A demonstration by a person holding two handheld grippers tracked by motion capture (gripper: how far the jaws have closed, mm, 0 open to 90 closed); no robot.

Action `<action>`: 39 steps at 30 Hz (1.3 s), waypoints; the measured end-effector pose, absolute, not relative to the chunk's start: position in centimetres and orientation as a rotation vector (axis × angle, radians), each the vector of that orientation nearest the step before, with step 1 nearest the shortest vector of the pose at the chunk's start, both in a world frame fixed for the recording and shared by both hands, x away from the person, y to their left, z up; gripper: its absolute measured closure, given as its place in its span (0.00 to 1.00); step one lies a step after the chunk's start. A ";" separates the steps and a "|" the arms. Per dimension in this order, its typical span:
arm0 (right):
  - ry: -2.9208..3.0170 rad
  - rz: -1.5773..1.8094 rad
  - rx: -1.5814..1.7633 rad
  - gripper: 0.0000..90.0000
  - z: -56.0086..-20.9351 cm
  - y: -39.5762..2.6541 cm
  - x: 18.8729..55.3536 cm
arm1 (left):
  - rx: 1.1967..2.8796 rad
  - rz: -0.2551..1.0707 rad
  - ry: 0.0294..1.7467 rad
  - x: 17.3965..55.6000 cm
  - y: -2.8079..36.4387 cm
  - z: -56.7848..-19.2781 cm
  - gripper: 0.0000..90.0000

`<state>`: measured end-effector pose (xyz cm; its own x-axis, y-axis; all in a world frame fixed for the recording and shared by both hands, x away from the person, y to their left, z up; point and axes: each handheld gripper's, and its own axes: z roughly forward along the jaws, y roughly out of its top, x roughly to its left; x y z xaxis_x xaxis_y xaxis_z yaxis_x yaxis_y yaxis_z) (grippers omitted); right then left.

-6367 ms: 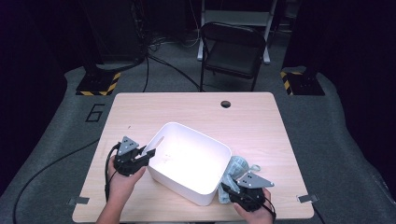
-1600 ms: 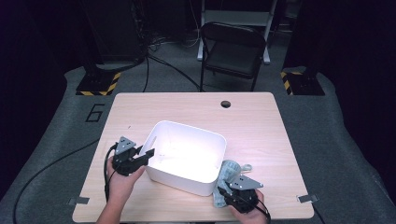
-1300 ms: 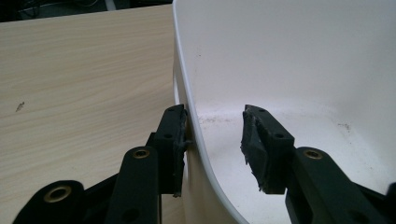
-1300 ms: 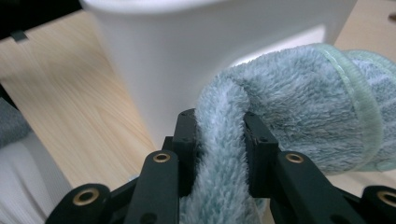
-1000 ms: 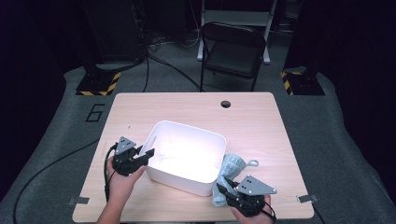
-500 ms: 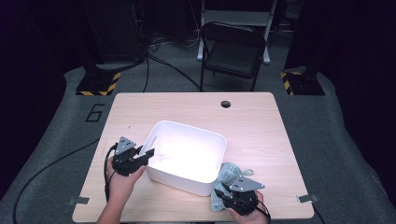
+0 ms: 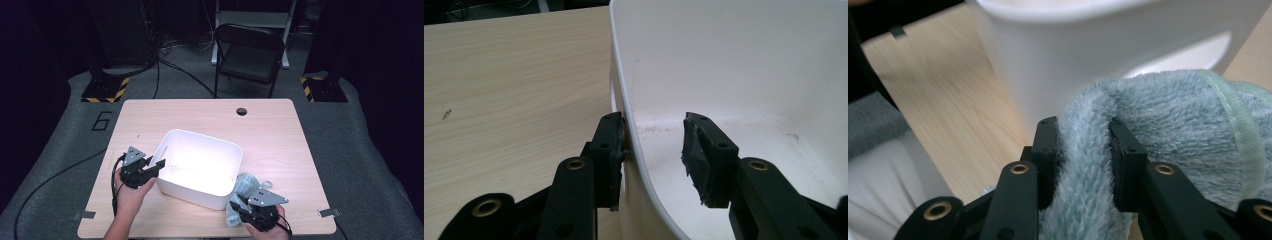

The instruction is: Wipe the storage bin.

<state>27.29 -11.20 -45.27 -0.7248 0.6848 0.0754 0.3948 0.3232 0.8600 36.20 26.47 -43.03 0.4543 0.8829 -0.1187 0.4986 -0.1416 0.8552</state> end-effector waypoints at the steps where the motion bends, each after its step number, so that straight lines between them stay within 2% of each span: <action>1: 2.269 1.384 0.963 0.77 -44.7 -11.2 27.0 | 1.791 0.529 1.179 36.2 26.5 -43.0 0.67; 7: 2.237 1.428 0.920 0.76 -42.8 -11.2 26.1 | 1.785 0.529 1.182 36.2 26.4 -43.0 0.67; 14: 2.273 1.396 0.962 0.76 -44.3 -10.8 26.5 | 1.785 0.535 1.179 36.2 26.4 -43.1 0.67; 26: 2.366 1.275 1.094 0.76 -48.8 -10.4 28.2 | 1.800 0.547 1.180 36.1 26.4 -43.0 0.68; 39: 2.323 1.305 1.178 0.76 -50.0 -11.1 30.0 | 1.786 0.552 1.198 36.0 26.2 -43.0 0.63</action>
